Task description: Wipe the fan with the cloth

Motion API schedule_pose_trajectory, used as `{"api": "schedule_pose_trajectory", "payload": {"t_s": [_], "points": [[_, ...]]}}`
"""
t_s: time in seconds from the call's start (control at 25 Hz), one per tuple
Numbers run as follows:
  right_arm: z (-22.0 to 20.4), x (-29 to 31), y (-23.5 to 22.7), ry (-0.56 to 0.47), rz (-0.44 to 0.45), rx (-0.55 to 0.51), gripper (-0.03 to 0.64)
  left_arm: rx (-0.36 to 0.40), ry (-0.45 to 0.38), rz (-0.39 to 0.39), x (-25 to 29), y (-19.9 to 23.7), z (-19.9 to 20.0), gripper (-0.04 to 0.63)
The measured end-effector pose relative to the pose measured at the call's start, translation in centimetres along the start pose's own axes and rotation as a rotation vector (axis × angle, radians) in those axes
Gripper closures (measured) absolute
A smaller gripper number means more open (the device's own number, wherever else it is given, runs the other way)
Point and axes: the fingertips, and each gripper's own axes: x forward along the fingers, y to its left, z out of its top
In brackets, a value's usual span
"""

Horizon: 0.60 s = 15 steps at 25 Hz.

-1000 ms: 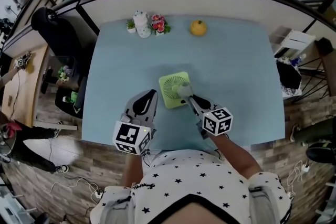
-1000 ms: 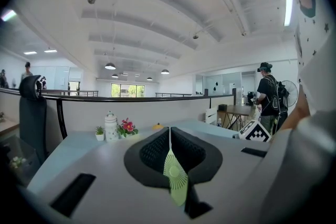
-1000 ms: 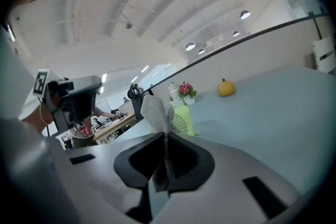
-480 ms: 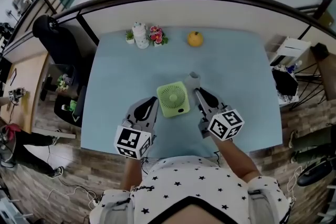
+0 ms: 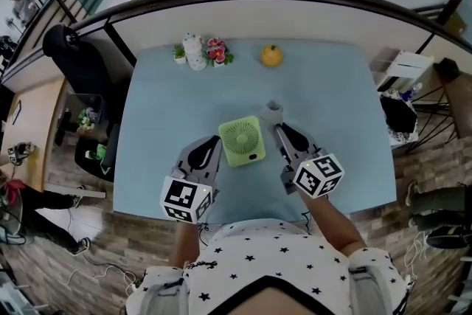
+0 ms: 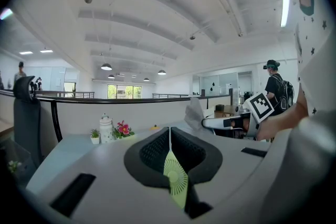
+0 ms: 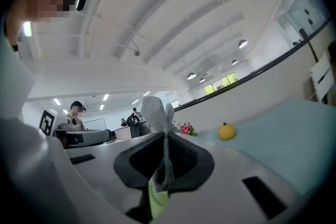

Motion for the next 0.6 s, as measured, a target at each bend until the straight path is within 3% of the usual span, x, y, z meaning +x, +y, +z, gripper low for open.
{"api": "schedule_pose_trajectory", "payload": {"t_s": [0.6], "points": [[0.63, 0.26, 0.69, -0.017, 0.017, 0.008, 0.594, -0.002, 0.004, -0.007, 0.25, 0.35, -0.26, 0.561]]}}
